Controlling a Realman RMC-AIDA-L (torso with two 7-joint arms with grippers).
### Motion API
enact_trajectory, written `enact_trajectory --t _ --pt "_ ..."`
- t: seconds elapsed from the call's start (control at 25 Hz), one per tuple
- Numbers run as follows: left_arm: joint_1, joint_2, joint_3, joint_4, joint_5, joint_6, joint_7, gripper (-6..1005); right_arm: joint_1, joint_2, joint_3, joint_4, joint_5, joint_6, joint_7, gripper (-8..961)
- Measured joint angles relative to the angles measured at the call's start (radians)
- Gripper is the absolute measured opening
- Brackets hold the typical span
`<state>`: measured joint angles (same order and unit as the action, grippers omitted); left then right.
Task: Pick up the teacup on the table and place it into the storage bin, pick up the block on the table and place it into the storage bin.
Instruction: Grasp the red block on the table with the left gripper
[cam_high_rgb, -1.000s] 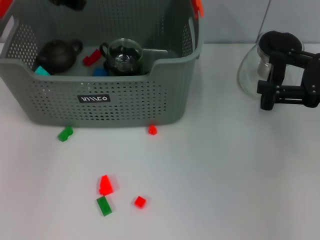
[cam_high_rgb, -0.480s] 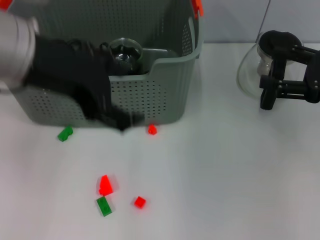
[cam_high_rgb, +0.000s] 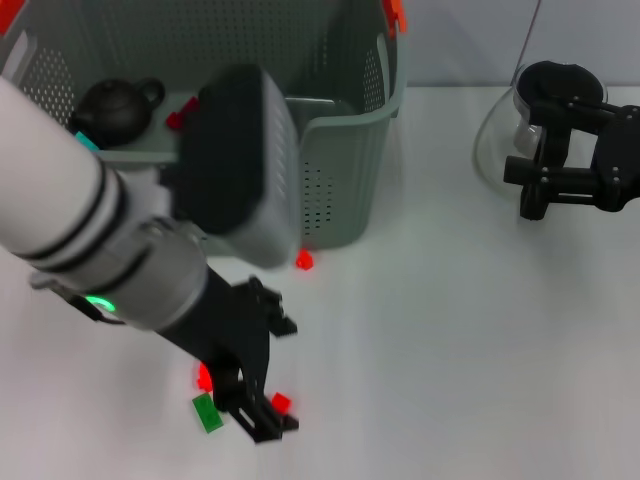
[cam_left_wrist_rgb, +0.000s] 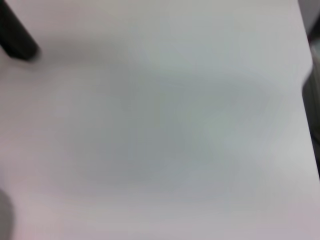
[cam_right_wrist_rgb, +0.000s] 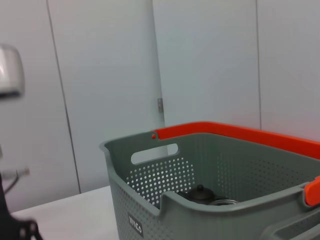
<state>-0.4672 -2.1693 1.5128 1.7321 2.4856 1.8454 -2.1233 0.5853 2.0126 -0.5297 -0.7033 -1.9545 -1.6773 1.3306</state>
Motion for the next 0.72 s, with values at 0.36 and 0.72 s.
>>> enact_trajectory --t 0.36,0.72 --pt "-0.09 -0.002 0.2 -0.246 0.118 -0.148 0.013 865 -0.007 0.004 -0.001 0.002 -0.002 0.003 -0.003 927" --pt "-0.131 -0.003 0.286 -0.383 0.159 -0.276 0.026 808 -0.007 0.008 -0.001 0.002 -0.003 0.003 -0.005 927"
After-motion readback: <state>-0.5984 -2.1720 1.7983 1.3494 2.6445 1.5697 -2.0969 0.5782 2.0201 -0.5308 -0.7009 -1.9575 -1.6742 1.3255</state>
